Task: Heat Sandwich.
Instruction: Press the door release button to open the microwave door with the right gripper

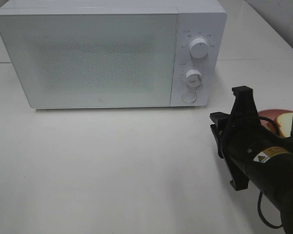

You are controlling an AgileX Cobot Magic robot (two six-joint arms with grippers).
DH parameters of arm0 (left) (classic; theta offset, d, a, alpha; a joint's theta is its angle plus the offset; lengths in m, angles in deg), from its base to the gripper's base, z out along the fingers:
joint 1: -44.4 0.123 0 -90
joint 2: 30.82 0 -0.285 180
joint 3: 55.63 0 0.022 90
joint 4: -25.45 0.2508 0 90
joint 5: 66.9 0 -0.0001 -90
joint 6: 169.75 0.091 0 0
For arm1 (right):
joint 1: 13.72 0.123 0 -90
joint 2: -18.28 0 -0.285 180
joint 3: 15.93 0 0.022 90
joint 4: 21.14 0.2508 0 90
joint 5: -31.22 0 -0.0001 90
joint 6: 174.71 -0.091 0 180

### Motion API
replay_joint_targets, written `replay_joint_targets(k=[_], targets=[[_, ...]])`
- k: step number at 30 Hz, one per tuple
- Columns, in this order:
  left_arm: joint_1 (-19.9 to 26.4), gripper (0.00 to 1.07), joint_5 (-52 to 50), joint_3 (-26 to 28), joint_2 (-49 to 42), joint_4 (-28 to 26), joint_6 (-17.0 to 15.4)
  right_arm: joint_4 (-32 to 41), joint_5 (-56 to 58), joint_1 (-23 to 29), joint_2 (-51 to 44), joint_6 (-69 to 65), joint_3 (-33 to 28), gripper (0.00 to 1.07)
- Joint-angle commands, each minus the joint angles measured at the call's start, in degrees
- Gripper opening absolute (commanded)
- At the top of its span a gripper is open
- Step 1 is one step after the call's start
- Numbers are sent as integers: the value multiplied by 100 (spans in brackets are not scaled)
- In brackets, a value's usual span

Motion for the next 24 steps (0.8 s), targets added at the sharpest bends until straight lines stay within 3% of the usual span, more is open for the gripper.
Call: replay_joint_targets(k=[1, 3, 20, 24], targets=[[29, 98, -57, -6, -109, -34, -29, -57, 6, 23, 6, -189, 40, 8], [29, 98, -57, -6, -109, -34, -29, -86, 6, 23, 6, -229, 40, 0], [29, 98, -57, -6, -109, -34, -29, -138, 292, 0, 52, -252, 40, 0], [29, 98, -57, -6, -109, -34, -29, -97, 304, -212, 275, -315, 115, 0]])
